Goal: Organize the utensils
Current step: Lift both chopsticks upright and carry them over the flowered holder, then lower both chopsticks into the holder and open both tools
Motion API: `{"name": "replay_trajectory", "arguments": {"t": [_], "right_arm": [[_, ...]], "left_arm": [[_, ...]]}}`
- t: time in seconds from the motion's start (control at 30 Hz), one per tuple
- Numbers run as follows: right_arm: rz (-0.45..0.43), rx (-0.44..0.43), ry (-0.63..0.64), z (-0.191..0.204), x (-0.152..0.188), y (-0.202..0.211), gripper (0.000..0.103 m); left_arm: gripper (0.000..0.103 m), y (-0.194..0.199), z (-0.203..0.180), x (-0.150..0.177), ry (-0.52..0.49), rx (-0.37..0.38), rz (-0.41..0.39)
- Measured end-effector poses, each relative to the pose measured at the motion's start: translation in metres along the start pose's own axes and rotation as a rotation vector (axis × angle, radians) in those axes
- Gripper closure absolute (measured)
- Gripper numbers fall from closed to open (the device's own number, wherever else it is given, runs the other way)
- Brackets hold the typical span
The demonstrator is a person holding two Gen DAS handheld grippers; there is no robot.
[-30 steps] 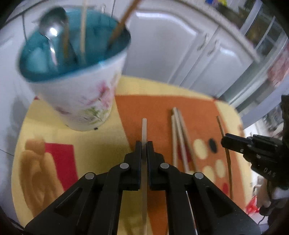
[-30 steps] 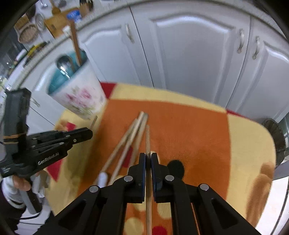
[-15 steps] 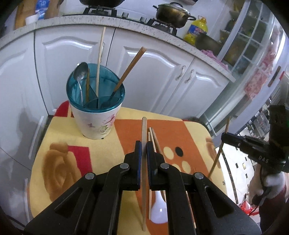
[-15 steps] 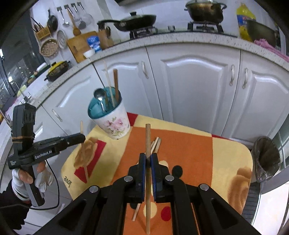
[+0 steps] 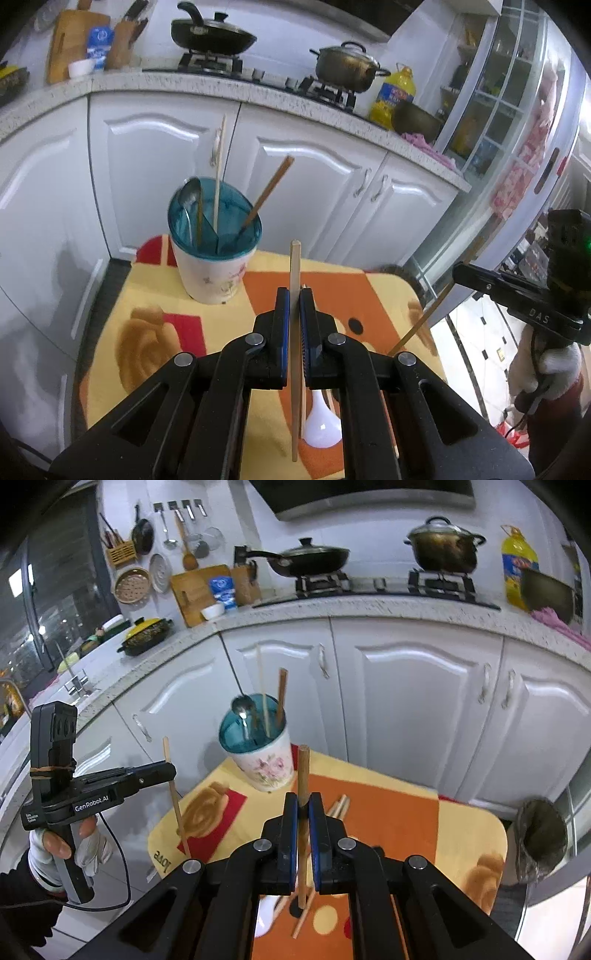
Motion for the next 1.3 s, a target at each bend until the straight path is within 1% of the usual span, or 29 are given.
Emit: {"name": "replay_trajectory", "arguments": {"t": [0.27,0.37,0.5,0.7,0.87,0.9,1.0,1.1,1.17,1.3], "right_arm": [[-0.026,-0.032,0.059,0.032,-0.029,-0.008,0.098],[-0.038,-0.05,0.077,0.045,-0.044,-0.011,0.098],[-0.067,-0.079,0.094,0.063,-0.07,-0.014,0.098],[-0.12,-0.107,0.118,0.094,-0.117,-0.032,0.098],[-0.151,-0.126,0.127,0.112,-0.149,-0.052,0.098],[-0.158,-0.124,0.13,0.114,-0.153,-0.057,0.098],[-0.15,-0.131,0.114,0.116,-0.161,-0.082,0.098],[-0.128,-0.123,0.097,0.113,-0.157,-0.108,0.098],[-0.095,-0.118,0.074,0.104,-0.148,-0.127,0.098],[-0.026,-0.107,0.033,0.084,-0.126,-0.154,0.098]], "left_arm": [[0.099,0.025,0.025,-0.033,0.027,-0.048,-0.082],[0.099,0.033,0.038,-0.051,0.032,-0.084,-0.119],[0.099,0.041,0.056,-0.084,0.017,-0.143,-0.18],[0.099,0.035,0.082,-0.131,0.007,-0.232,-0.239],[0.099,0.026,0.103,-0.163,-0.006,-0.295,-0.283],[0.099,0.022,0.109,-0.169,-0.013,-0.319,-0.293],[0.099,0.005,0.12,-0.177,-0.016,-0.358,-0.295],[0.099,-0.016,0.129,-0.174,-0.025,-0.404,-0.288],[0.099,-0.031,0.134,-0.168,-0.024,-0.417,-0.267],[0.099,-0.062,0.142,-0.147,-0.018,-0.428,-0.216]]}}
Point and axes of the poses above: each gripper's, at about its wrist camera, not at the fingertips, and y roughly against the way its jaws point, z to its left, x to its underside, the point moved 9 cm from there along -y, roughly the way its jaws point, and after that the axes turned 13 degrees about -y, right-handed, at the moved point
